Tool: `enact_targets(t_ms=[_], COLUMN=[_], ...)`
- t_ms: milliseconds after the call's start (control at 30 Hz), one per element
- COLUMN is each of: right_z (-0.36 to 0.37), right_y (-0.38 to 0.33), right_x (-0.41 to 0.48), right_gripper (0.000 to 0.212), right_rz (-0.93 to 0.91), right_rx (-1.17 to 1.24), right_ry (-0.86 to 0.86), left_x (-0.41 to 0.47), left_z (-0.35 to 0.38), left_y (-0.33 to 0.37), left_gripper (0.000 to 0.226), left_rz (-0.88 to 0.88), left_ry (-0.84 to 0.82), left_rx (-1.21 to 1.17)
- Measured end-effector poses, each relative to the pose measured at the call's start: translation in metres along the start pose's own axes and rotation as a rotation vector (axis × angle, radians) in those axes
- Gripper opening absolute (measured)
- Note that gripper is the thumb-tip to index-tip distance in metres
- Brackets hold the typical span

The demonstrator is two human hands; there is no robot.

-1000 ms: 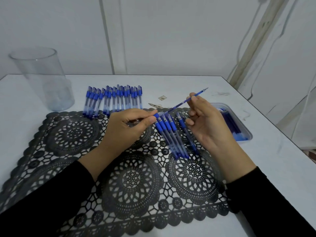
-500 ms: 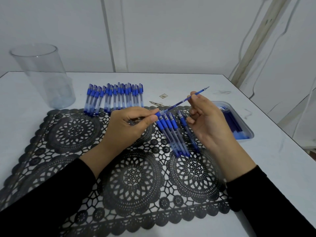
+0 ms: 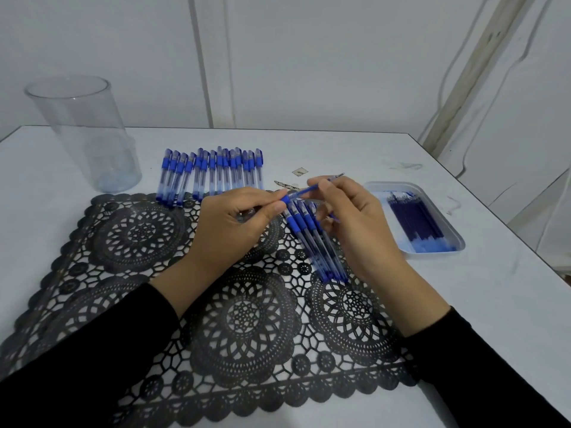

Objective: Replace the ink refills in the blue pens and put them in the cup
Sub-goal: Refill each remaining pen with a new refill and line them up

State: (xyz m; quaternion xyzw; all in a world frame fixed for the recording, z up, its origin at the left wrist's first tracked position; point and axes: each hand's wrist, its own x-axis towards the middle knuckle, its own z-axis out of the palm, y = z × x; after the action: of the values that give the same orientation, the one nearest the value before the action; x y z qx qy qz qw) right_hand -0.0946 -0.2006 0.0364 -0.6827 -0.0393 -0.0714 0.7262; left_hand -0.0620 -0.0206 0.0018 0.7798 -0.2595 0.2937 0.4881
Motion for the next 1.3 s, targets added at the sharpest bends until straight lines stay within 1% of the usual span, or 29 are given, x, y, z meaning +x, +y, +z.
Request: enact_targets(t_ms=[100,200,367,567,733,867,967,1067,1133,1200,1300], right_z=[-0.001,-0.001,-0.005,-0.006,-0.004,0.003,0.011,0.019,0.021,0.024,0.029], right_y=[0.001,0.003,0.003,0.004,0.007,0.008,0.006,0.006,0.008,0.011,0.015], right_x=[0.000,-0.001,0.000,0.001,0.004,0.007,0.010,0.013,0.017,0.021,0.023], right_gripper=[0.004,0.007,0.013,0.012,0.007,0.007,0.007,0.015,0.019,0.014,0.004], right_rz=[-0.042,-0.071,-0.078,-0.112,-0.136,-0.125,-0.131,-0.079,-0.030,-0.028,-0.124], right_rx=[0.007,0.035,-0.007,0.047,-0.053,-0.122,-0.163,-0.193,-0.271,-0.381,-0.581], right_ry=[0.022,0.006,0.039,0.018,-0.052,-0.071,-0.105,-0.170,-0.185,-0.195,-0.282], left_x=[0.000,0.000,0.000,0.001,0.001,0.002,0.002,-0.002,-0.006,-0.009,-0.014], left_z=[-0.001,-0.001,-0.002,-0.002,-0.006,-0.015,-0.027,-0.043,-0.054,-0.063,-0.075], left_y=[-0.001,-0.001,-0.001,-0.002,-0.001,-0.003,-0.006,-0.010,-0.013,-0.016,-0.019], left_gripper=[0.021,0.020,0.023,0.024,0.025,0.024,0.023,0.023,0.023,0.022,0.019], left_rz=[0.003,0.008,0.008,0.010,0.016,0.008,-0.019,-0.066,-0.105,-0.115,-0.100], left_ry=[-0.002,-0.011,-0.020,-0.024,-0.054,-0.072,-0.085,-0.091,-0.077,-0.062,-0.058], left_rx=[0.007,0.006,-0.015,-0.038,-0.037,-0.031,-0.016,-0.002,-0.009,-0.013,0.001])
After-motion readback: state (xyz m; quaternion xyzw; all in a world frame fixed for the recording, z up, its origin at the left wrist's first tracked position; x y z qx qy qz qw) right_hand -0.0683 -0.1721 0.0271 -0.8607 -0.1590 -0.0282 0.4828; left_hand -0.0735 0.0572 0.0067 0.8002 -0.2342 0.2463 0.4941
